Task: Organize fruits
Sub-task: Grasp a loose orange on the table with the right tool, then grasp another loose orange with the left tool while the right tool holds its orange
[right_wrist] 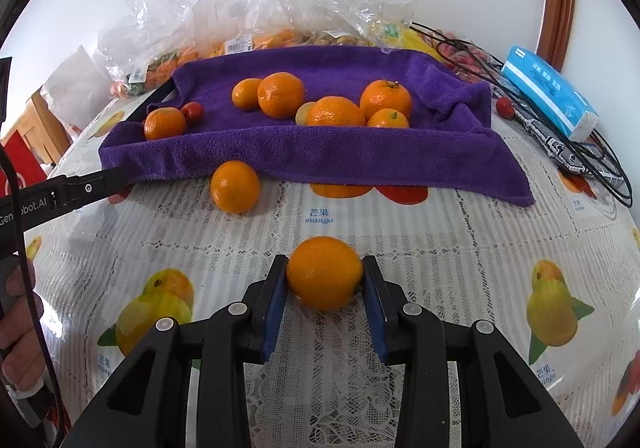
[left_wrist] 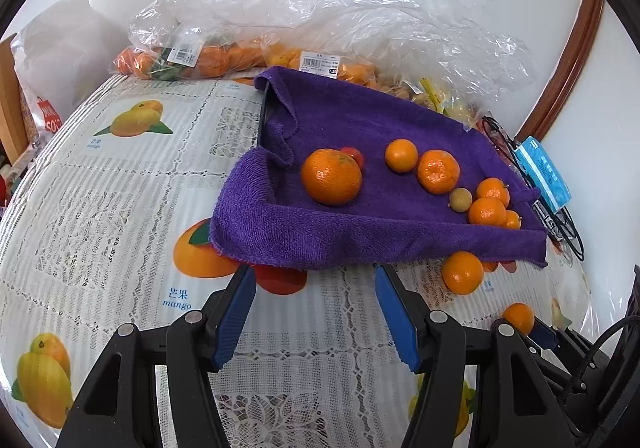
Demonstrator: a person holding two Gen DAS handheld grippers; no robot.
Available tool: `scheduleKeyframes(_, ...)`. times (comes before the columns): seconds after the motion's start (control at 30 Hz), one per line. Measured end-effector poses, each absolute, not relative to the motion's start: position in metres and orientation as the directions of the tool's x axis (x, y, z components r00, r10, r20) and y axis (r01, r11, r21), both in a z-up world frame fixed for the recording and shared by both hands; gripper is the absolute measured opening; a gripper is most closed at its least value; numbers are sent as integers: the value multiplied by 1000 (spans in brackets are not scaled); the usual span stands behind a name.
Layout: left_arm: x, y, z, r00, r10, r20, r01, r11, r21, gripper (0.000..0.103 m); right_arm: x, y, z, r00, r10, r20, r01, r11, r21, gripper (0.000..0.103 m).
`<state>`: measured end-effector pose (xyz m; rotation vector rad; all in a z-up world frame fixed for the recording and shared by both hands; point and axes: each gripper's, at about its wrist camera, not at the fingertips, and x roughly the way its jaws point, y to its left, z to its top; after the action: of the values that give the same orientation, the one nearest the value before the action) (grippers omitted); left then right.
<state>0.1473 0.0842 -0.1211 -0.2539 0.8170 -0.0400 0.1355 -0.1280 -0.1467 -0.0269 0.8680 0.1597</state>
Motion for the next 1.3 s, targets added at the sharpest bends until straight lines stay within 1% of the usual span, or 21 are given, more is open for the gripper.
scheduleKeyframes(0.17, 146, 81, -121, 697, -111, -709, -72, 972, -223, 60, 135, -133, -147, 634, 155, -757, -151, 986, 75, 37)
scheduleKeyframes(0.27, 145, 82, -121, 702, -118, -702, -70, 970, -232, 59, 135, -133, -147, 634, 160, -757, -151, 985, 81, 37)
scheduleKeyframes(0.4, 146, 80, -122, 695, -123, -709, -65, 970, -233, 58, 135, -129, -147, 634, 138, -761, -151, 987, 54, 37)
scheduleKeyframes(0.47, 147, 78, -123, 686, -150, -712, -38, 970, -240, 57, 135, -125, -148, 636, 121, -762, -150, 988, 31, 37)
scheduleKeyframes(0.63, 145, 71, -122, 697, -147, -702, -9, 977, -213, 57, 135, -133, -147, 636, 156, -756, -145, 986, 82, 36)
scheduleKeyframes(0.83, 141, 66, -119, 705, -192, -683, 39, 972, -233, 59, 132, -145, -143, 650, 168, -742, -121, 986, 117, 36)
scheduleKeyframes(1.07, 138, 29, -121, 672, -285, -684, 160, 957, -242, 60, 124, -174, -136, 681, 111, -724, -81, 994, 76, 36)
scheduleKeyframes(1.2, 144, 5, -126, 651, -288, -702, 171, 957, -234, 59, 120, -189, -131, 707, 67, -704, -57, 998, 37, 36)
scheduleKeyframes(1.3, 155, -9, -131, 625, -296, -722, 160, 954, -253, 59, 117, -202, -128, 722, 29, -692, -29, 1000, 11, 36)
